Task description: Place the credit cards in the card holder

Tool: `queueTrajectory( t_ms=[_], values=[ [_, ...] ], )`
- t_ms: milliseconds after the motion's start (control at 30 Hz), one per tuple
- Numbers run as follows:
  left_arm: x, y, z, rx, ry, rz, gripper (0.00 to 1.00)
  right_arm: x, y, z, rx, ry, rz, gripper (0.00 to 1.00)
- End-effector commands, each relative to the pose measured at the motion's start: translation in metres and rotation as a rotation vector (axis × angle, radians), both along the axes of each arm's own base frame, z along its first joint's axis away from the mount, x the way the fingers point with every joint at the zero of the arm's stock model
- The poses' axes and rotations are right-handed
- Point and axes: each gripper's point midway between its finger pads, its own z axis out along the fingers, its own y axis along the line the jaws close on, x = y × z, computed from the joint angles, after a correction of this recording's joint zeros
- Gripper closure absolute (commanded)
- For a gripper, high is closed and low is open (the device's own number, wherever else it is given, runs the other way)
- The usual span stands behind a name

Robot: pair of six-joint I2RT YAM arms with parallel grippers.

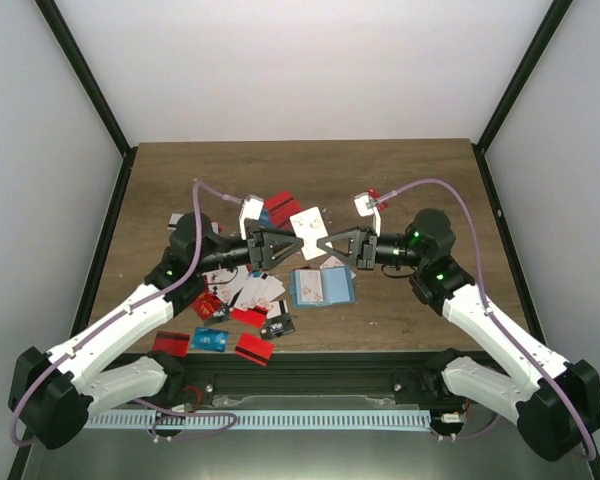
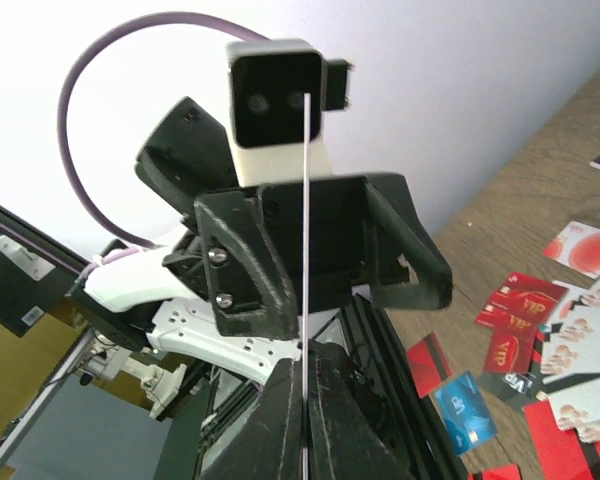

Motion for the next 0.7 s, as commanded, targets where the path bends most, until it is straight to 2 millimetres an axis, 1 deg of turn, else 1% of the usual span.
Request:
queueTrajectory(
  t_ms=[0, 33, 100, 267, 300, 433, 567, 600, 633, 667],
  values=[
    [-0.004, 0.002, 0.024, -0.107, -0.051, -0.002, 0.5, 0.0, 0.0, 0.022, 0.064, -0.037, 0.002, 0.99],
    [-0.004, 0.002, 0.025, -0.111, -0.052, -0.002, 0.55, 0.001, 0.0, 0.021, 0.065, -0.032, 0.008, 0.99],
    [-0.003, 0.001, 0.025, -0.115, -0.049, -0.005, 0.61, 0.001, 0.001, 0.019, 0.068, -0.022, 0.015, 0.99],
    [-0.004, -0.003, 0.032, -0.151, -0.057, -0.034, 0.64, 0.001, 0.001, 0.017, 0.069, -0.02, 0.017, 0.99],
    [-0.003, -0.003, 0.033, -0.154, -0.057, -0.037, 0.66, 0.001, 0.001, 0.017, 0.068, -0.02, 0.018, 0.99],
    [0.0, -0.007, 0.03, -0.151, -0.041, -0.043, 0.84, 0.0, 0.002, 0.015, 0.064, -0.02, 0.024, 0.99],
    [0.004, -0.011, 0.025, -0.146, -0.024, -0.05, 0.95, 0.001, 0.002, 0.011, 0.052, -0.024, 0.022, 0.99],
    [0.005, -0.012, 0.024, -0.144, -0.021, -0.05, 0.96, 0.003, 0.003, 0.008, 0.041, -0.023, 0.013, 0.99],
    [0.006, -0.013, 0.021, -0.139, -0.013, -0.046, 0.96, 0.007, 0.003, 0.002, 0.019, -0.007, -0.005, 0.97],
    [0.008, -0.013, 0.018, -0.129, -0.002, -0.039, 0.96, 0.013, 0.002, -0.004, -0.006, 0.003, -0.035, 0.87]
  ],
)
